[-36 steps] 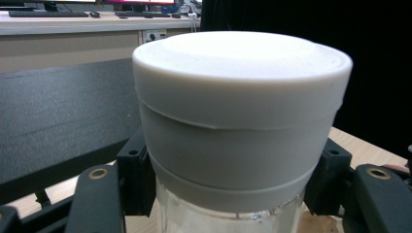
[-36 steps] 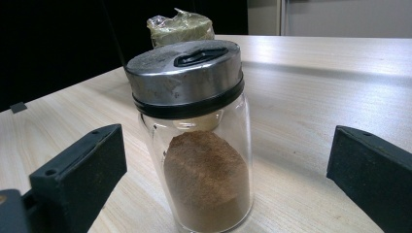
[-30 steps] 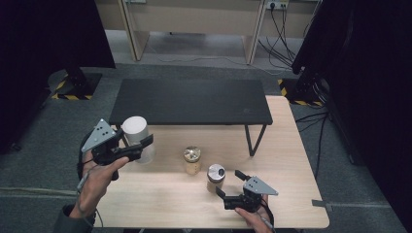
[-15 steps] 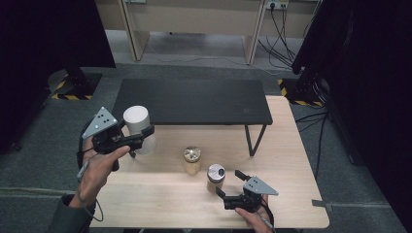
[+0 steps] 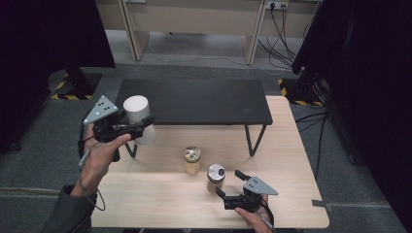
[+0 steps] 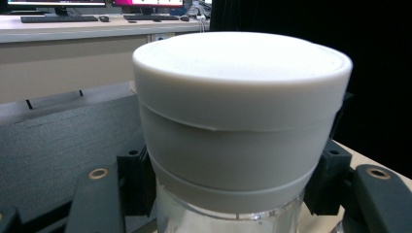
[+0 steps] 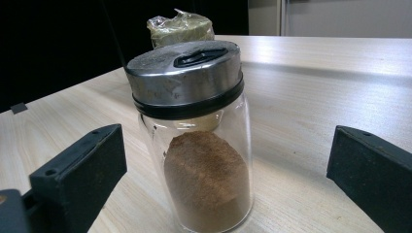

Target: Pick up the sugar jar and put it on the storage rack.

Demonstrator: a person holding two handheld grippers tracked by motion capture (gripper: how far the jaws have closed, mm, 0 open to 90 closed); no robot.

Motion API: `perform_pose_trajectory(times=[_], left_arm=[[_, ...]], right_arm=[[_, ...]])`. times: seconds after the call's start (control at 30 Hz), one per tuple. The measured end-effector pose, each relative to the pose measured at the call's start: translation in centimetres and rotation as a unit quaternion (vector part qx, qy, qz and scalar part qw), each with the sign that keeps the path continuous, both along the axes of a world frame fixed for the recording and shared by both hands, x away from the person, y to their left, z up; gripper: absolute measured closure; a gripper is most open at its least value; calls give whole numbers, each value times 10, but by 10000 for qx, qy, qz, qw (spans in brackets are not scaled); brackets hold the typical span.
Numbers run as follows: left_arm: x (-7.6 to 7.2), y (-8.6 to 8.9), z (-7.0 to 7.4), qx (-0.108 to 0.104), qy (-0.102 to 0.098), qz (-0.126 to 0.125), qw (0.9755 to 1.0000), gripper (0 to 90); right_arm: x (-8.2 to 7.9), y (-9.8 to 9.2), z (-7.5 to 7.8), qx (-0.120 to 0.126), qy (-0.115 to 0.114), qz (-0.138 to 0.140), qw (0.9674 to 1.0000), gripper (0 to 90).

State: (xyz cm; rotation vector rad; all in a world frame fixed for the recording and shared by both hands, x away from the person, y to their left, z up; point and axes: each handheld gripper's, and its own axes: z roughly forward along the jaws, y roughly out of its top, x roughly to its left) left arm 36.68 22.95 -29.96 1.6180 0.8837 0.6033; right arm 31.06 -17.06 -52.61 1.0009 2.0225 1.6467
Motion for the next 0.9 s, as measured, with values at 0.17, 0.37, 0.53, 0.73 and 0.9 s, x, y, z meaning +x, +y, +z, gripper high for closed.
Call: perform_pose_trajectory(times=[0.17, 0.37, 0.53, 0.73, 0.9], left_arm=[[7, -1, 5, 47, 19, 52, 10000, 349], [13, -2, 12, 83, 33, 101, 9999, 349], [21, -3, 16, 100, 33, 177, 9998, 349], [30, -4, 18, 114, 48, 296, 9995, 349], [37, -4, 19, 94, 27, 392, 9992, 349]], right_arm=[[0, 0, 0, 1, -1, 1, 10000, 8], [0, 0, 0, 4, -1, 0, 10000, 8], [0, 0, 0, 6, -1, -1, 10000, 8], [0, 0, 0, 9, 0, -2, 10000, 8], [0, 0, 0, 1, -8, 6, 10000, 8]])
